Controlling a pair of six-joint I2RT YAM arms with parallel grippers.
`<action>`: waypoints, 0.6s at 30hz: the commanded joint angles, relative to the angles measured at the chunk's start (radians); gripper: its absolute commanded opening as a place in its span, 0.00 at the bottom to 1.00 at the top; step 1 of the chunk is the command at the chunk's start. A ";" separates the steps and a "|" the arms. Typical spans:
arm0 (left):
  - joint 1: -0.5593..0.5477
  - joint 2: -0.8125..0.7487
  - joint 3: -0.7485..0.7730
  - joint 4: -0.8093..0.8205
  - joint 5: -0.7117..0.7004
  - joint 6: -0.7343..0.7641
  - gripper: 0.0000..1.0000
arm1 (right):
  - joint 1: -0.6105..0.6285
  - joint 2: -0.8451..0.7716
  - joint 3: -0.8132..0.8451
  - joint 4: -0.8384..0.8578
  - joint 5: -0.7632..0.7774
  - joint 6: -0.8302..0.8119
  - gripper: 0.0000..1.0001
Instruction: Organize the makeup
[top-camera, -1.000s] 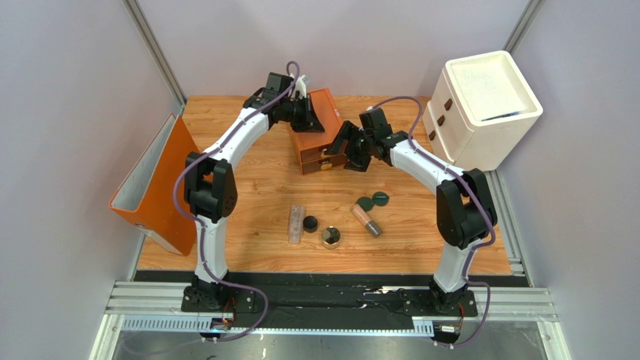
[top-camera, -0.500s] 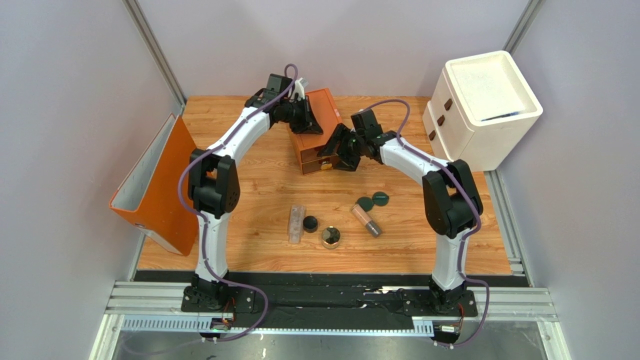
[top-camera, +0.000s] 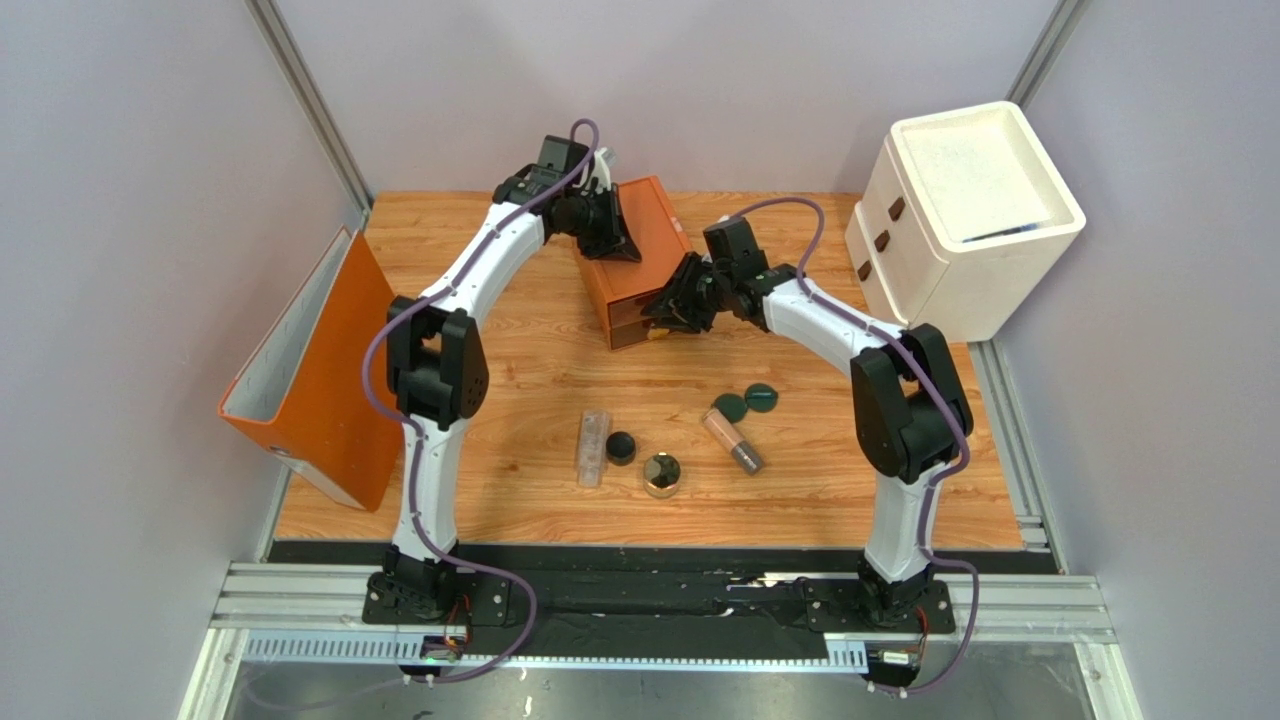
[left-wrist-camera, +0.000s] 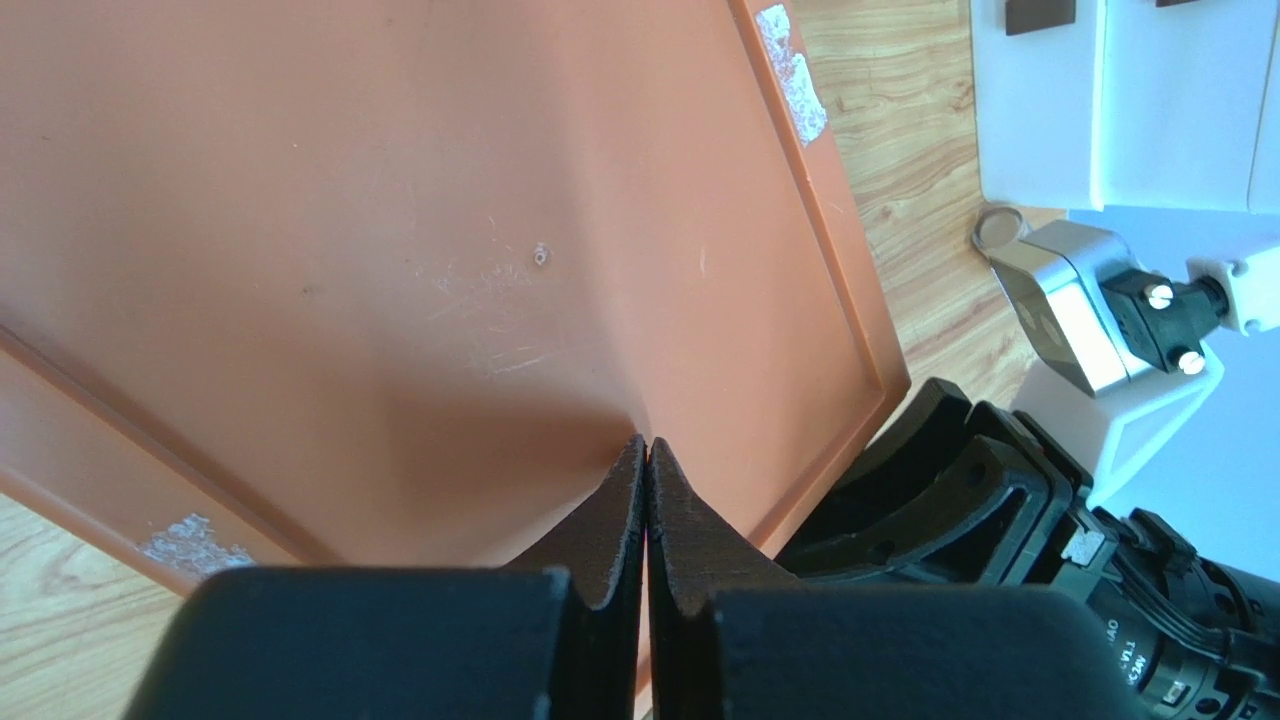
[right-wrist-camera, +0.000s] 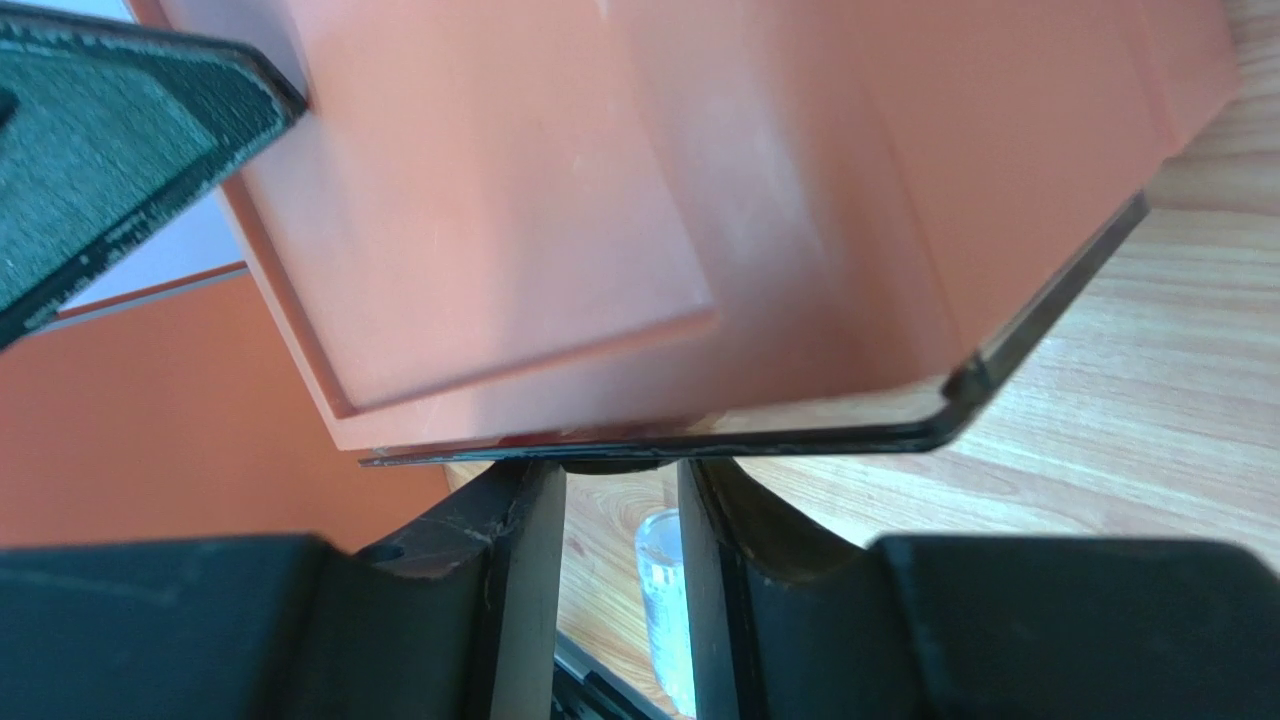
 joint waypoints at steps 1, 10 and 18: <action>0.004 0.041 0.057 -0.080 -0.046 0.009 0.00 | -0.011 -0.050 -0.029 -0.100 0.067 -0.047 0.33; 0.011 0.099 0.098 -0.146 -0.062 -0.011 0.00 | -0.011 -0.110 -0.067 -0.205 0.086 -0.082 0.33; 0.018 0.099 0.095 -0.169 -0.068 -0.004 0.00 | -0.011 -0.228 -0.152 -0.274 0.078 -0.121 0.33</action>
